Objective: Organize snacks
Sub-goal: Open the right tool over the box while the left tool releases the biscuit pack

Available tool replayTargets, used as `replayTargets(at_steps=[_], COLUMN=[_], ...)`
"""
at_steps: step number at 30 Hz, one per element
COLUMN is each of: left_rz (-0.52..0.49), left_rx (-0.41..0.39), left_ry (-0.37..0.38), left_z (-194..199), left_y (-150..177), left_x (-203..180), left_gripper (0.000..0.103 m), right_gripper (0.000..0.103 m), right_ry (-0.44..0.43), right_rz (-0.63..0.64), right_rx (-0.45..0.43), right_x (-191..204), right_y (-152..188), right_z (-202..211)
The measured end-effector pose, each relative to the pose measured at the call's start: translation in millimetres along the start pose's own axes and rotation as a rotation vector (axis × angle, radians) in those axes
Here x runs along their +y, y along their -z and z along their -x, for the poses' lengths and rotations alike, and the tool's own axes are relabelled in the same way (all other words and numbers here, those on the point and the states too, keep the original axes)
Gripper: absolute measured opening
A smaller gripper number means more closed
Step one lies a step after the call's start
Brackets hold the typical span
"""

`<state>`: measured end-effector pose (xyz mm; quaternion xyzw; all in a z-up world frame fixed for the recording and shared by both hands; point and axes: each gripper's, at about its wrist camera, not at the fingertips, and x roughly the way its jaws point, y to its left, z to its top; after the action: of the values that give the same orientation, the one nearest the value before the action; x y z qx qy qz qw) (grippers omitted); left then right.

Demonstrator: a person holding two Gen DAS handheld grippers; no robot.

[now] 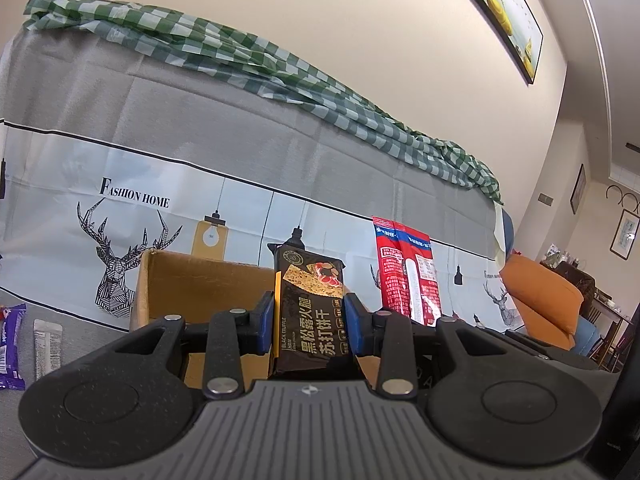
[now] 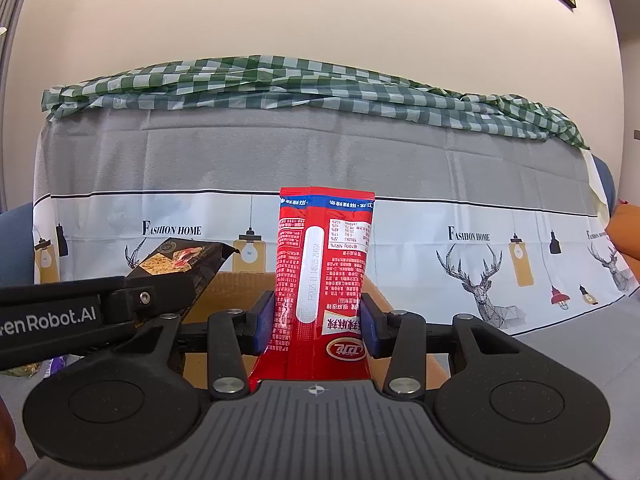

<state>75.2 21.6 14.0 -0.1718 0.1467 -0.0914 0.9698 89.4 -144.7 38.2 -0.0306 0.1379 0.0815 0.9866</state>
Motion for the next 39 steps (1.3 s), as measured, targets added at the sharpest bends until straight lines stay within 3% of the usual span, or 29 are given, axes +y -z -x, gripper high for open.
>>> replayTargets(at_steps=[31, 32, 35, 39], left_rz=[0.014, 0.017, 0.036, 0.065], left_rx=[0.011, 0.016, 0.018, 0.012], left_ry=[-0.004, -0.007, -0.025, -0.051], left_z=[-2.8, -3.8, -5.1, -4.5], left_y=[0.8, 0.9, 0.9, -1.3], left_x=[2.3, 2.6, 7.0, 14.7], left_gripper=[0.039, 0.041, 0.068, 0.069], right_gripper=[0.046, 0.046, 0.054, 0.059], right_ry=[-0.003, -0.001, 0.008, 0.018], right_rz=[0.007, 0.008, 0.018, 0.013], right_rx=[0.009, 0.020, 0.055, 0.060], right_x=[-1.3, -1.2, 0.2, -0.2], right_y=[-0.3, 0.1, 1.7, 2.8], right_z=[-1.1, -2.6, -7.9, -8.8])
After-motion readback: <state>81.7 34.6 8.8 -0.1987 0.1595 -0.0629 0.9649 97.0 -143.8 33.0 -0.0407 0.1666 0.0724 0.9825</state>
